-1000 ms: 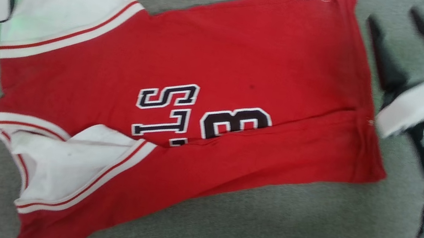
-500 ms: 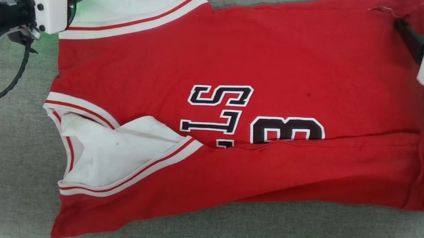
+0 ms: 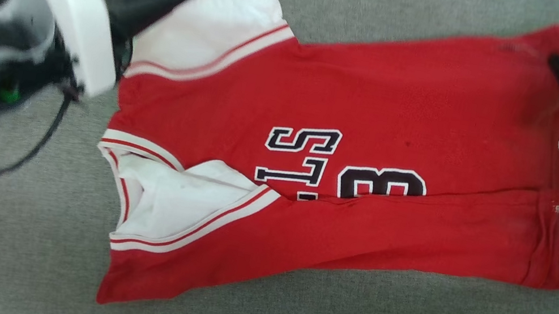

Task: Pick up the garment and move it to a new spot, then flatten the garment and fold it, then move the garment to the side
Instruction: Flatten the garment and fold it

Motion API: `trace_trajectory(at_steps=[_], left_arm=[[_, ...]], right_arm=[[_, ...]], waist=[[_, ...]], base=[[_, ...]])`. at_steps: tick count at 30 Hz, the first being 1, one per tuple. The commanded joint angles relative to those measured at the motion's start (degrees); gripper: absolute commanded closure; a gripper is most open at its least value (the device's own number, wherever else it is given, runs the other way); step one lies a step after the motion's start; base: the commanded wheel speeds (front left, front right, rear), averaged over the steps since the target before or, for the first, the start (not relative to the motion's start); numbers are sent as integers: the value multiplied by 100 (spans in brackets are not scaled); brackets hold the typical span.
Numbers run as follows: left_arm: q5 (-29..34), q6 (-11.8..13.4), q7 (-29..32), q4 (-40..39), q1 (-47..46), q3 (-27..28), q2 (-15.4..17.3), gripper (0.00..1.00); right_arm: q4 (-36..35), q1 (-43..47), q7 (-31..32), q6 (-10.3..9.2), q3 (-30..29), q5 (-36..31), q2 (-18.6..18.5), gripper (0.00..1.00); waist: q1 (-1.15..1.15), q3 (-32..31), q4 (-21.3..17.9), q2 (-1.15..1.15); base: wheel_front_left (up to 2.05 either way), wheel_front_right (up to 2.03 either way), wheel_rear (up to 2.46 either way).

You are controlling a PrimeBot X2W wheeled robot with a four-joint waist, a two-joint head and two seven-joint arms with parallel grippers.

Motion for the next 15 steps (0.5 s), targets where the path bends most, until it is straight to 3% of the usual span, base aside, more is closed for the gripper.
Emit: trace_trajectory(at_steps=[1, 10, 15], left_arm=[[-4, -12, -191, -274, 261, -42, 162, 100], [-20, -13, -1595, -1645, 1813, -350, 1251, 100], [-37, -13, -2402, -2052, 2775, -592, 1600, 100]], right_arm=[[-187, 290, -48, -5, -19, 70, -132, 100], [-1468, 2020, 120, -5, -597, 200, -581, 100], [-2218, 3098, 257, -5, -1201, 69, -474, 100]], waist=[[0, -251, 120, 0], [0, -595, 246, 0], [0, -637, 296, 0]], base=[[0, 0, 0], [0, 0, 0], [0, 0, 0]])
